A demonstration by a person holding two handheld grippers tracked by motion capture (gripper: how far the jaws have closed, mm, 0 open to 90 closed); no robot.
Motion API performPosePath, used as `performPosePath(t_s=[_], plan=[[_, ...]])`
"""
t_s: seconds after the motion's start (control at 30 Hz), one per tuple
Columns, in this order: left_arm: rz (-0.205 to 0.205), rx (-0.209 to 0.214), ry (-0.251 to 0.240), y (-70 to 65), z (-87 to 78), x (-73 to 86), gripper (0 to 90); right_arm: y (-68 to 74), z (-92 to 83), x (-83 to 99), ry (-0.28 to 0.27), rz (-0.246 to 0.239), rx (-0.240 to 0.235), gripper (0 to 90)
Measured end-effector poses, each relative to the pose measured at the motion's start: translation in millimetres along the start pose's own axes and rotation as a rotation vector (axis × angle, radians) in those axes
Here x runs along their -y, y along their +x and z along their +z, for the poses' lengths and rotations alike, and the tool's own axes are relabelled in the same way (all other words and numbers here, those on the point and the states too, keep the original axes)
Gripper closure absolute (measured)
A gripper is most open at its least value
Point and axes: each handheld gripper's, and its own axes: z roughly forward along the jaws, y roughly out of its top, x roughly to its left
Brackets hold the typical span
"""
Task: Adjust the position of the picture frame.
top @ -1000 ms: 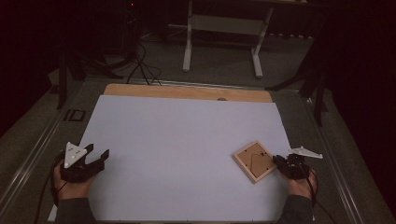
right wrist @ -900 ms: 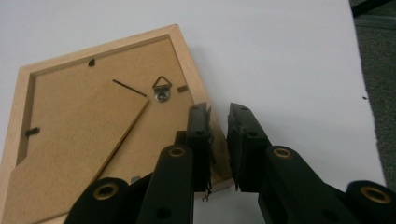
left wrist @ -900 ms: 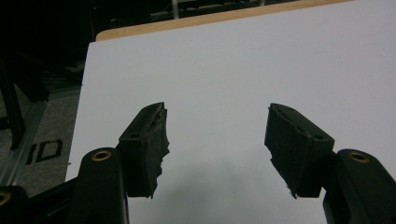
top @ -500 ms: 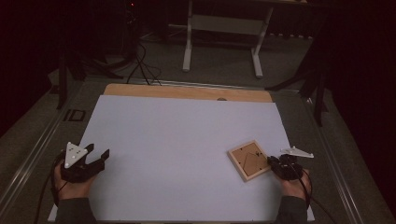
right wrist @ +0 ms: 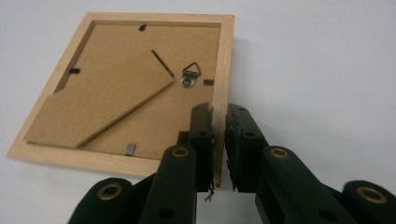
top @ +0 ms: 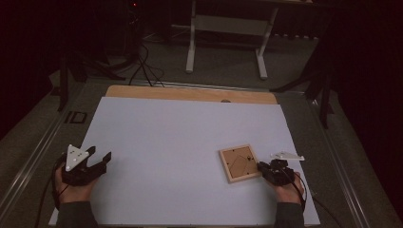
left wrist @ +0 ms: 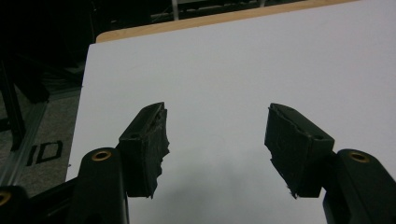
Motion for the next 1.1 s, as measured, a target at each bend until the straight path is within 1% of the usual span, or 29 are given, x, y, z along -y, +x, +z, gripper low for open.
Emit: performPosePath(t_s=[0.2, 0.43, 0.7, 0.93, 1.1], plan=[[0.002, 0.000, 0.000, 0.0, -0.2, -0.1, 38.8, 12.3, 2.8, -1.3, 0.006, -0.035, -0.041, 78.3], [0.001, 0.001, -0.002, 0.0, -0.3, -0.2, 38.8, 19.7, 2.9, -0.6, 0.014, -0.037, -0.076, 77.0], [0.003, 0.004, -0.004, -0.4, -0.3, -0.5, 38.8, 33.4, 2.2, 1.6, 0.025, -0.064, -0.131, 75.8], [0.009, 0.006, -0.001, -1.5, 0.5, -0.6, 38.8, 44.1, 4.6, 0.8, 0.025, -0.070, -0.149, 75.1], [0.017, 0.011, -0.001, -3.6, 1.0, -1.0, 38.9, 51.6, 7.6, -0.7, 0.021, -0.074, -0.151, 75.0]])
